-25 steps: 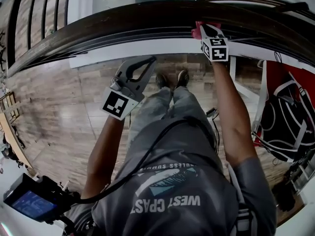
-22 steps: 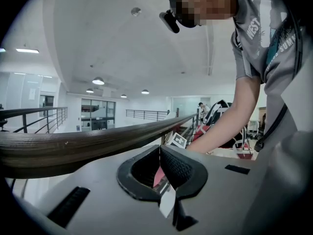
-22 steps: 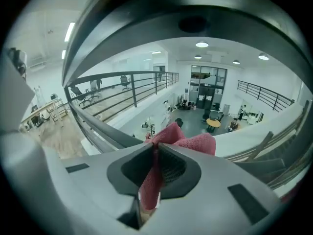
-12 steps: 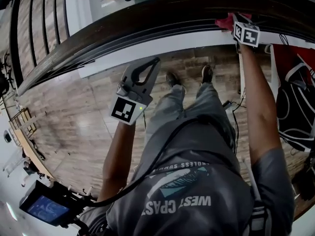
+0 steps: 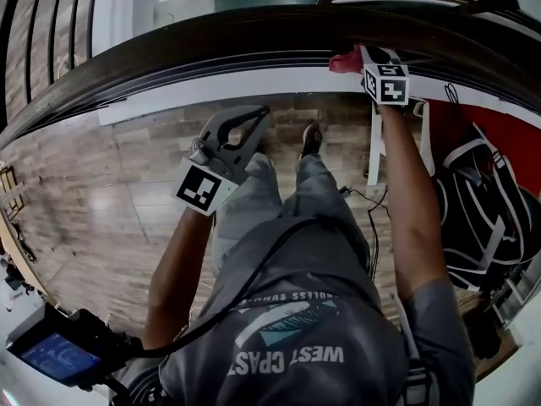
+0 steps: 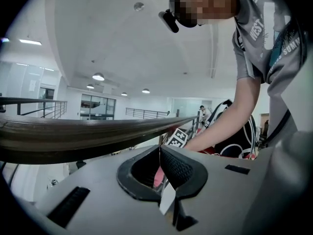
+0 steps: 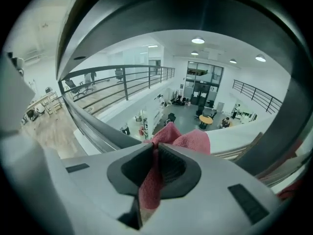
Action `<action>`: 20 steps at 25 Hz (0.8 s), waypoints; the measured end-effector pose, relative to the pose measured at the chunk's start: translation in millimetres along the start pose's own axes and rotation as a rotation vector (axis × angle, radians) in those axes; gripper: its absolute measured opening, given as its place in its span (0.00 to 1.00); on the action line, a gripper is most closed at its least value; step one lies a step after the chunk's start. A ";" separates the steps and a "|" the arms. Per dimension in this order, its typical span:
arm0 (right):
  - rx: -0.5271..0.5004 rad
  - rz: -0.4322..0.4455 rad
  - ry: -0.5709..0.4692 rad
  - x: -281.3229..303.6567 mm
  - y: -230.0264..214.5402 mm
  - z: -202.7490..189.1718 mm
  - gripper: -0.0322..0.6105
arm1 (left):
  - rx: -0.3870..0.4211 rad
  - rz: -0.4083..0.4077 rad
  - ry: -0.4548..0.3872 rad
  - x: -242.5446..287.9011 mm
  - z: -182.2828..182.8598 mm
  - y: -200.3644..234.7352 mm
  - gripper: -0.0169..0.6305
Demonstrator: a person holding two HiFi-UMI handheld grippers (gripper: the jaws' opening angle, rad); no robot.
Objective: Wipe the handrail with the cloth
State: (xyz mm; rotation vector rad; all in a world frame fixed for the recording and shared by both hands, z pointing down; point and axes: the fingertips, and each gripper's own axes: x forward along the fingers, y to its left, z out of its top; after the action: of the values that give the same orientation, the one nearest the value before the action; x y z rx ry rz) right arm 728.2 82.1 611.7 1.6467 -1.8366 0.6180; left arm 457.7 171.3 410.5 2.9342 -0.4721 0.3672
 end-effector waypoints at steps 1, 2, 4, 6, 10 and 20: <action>0.008 -0.011 -0.006 -1.6 -6.5 1.2 0.10 | -0.010 0.006 -0.002 2.1 0.9 1.6 0.04; 0.027 -0.025 -0.016 -3.6 -15.0 1.4 0.10 | -0.016 0.013 -0.003 3.7 2.0 3.1 0.04; 0.071 -0.067 -0.034 -9.1 -36.7 -0.3 0.10 | -0.015 0.020 -0.001 7.4 3.6 4.4 0.04; 0.093 -0.120 -0.041 -15.9 -61.1 -4.6 0.10 | -0.014 0.022 0.004 12.8 4.5 3.1 0.04; 0.094 -0.192 -0.046 -26.2 -86.3 -11.6 0.10 | -0.028 0.027 0.013 22.2 3.5 -3.2 0.04; 0.156 -0.020 -0.152 -11.5 -22.3 13.7 0.10 | -0.043 -0.003 0.032 34.7 -0.2 -9.5 0.04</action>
State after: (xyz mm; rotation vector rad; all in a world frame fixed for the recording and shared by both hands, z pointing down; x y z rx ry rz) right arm 749.3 78.1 592.8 1.8568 -1.9180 0.6571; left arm 492.7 170.3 418.7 2.8826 -0.4652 0.3975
